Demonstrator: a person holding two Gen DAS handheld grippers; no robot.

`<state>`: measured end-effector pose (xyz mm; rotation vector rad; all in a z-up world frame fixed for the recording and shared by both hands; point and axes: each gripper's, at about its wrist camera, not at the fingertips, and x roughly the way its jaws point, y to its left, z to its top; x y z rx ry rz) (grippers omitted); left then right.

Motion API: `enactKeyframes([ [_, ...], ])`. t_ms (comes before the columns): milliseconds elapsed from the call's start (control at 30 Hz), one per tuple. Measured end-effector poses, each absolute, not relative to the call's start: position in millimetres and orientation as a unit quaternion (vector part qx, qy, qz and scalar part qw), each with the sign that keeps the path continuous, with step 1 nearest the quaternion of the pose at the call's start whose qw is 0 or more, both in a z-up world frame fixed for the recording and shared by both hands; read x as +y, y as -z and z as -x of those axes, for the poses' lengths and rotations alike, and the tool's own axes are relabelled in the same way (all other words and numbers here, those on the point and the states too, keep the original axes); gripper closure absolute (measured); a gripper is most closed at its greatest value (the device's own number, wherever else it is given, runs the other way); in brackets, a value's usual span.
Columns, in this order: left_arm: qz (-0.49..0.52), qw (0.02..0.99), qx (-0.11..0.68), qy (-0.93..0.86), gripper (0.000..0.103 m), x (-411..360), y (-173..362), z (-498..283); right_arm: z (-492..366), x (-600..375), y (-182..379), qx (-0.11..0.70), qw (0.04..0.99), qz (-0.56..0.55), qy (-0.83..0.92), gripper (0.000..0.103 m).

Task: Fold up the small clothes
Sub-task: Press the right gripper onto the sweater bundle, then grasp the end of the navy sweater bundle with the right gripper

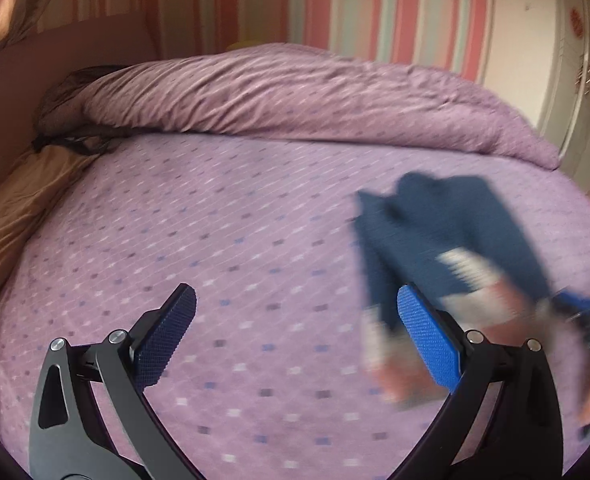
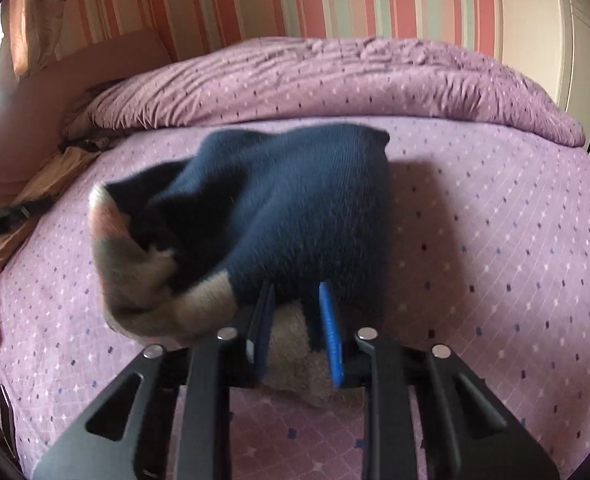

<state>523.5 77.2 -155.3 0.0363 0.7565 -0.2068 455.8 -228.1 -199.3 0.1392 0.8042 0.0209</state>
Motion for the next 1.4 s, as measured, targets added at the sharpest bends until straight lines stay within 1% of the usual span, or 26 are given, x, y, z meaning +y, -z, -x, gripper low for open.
enactKeyframes([
  [33,-0.007,0.923,0.368,0.115,0.003,65,148,-521,-457,-229,201,0.393,0.917,-0.069,-0.013,0.079],
  [100,-0.002,0.918,0.373,0.136,0.003,44,142,-518,-454,-229,202,0.390,0.918,-0.070,-0.013,0.071],
  [133,-0.008,0.919,0.370,0.140,0.003,27,138,-517,-454,-231,201,0.389,0.919,-0.072,-0.013,0.058],
  [167,-0.012,0.919,0.368,0.141,0.003,17,137,-517,-452,-233,199,0.383,0.921,-0.073,-0.008,0.052],
  [300,-0.024,0.909,0.387,0.155,0.003,-24,149,-530,-449,-238,195,0.380,0.922,-0.073,-0.004,0.053],
  [400,-0.060,0.893,0.428,0.130,0.003,-40,183,-549,-448,-239,192,0.378,0.923,-0.068,-0.002,0.053],
  [500,-0.068,0.885,0.449,0.102,0.003,-25,214,-551,-447,-242,189,0.375,0.924,-0.069,-0.002,0.052],
  [633,-0.031,0.880,0.464,0.096,0.003,14,242,-546,-450,-245,191,0.376,0.925,-0.058,-0.002,0.051],
  [767,-0.071,0.889,0.442,0.094,0.003,12,247,-537,-451,-251,195,0.378,0.924,-0.065,0.001,0.051],
  [867,-0.072,0.891,0.438,0.099,0.003,15,247,-538,-450,-252,195,0.374,0.925,-0.067,-0.005,0.051],
  [900,-0.071,0.891,0.436,0.100,0.003,16,246,-539,-450,-253,196,0.373,0.925,-0.068,-0.008,0.051],
  [967,-0.081,0.894,0.430,0.098,0.003,17,248,-540,-451,-254,201,0.376,0.923,-0.074,-0.019,0.045],
  [1000,-0.086,0.892,0.434,0.095,0.003,18,252,-541,-452,-255,206,0.379,0.922,-0.079,-0.028,0.045],
  [1100,-0.056,0.889,0.443,0.104,0.003,27,258,-544,-458,-250,227,0.398,0.915,-0.065,-0.033,0.045],
  [1133,-0.057,0.890,0.441,0.101,0.003,26,258,-543,-459,-249,233,0.400,0.914,-0.061,-0.033,0.043],
  [1167,-0.065,0.891,0.438,0.099,0.003,23,257,-542,-460,-249,240,0.400,0.914,-0.056,-0.029,0.038],
  [1267,-0.077,0.890,0.439,0.100,0.003,18,260,-545,-466,-253,255,0.413,0.908,-0.060,-0.030,0.032],
  [1333,-0.076,0.887,0.443,0.105,0.003,20,262,-547,-467,-260,259,0.415,0.906,-0.079,-0.037,0.030],
  [1400,-0.079,0.887,0.444,0.103,0.003,20,257,-546,-465,-258,252,0.410,0.909,-0.068,-0.038,0.030],
])
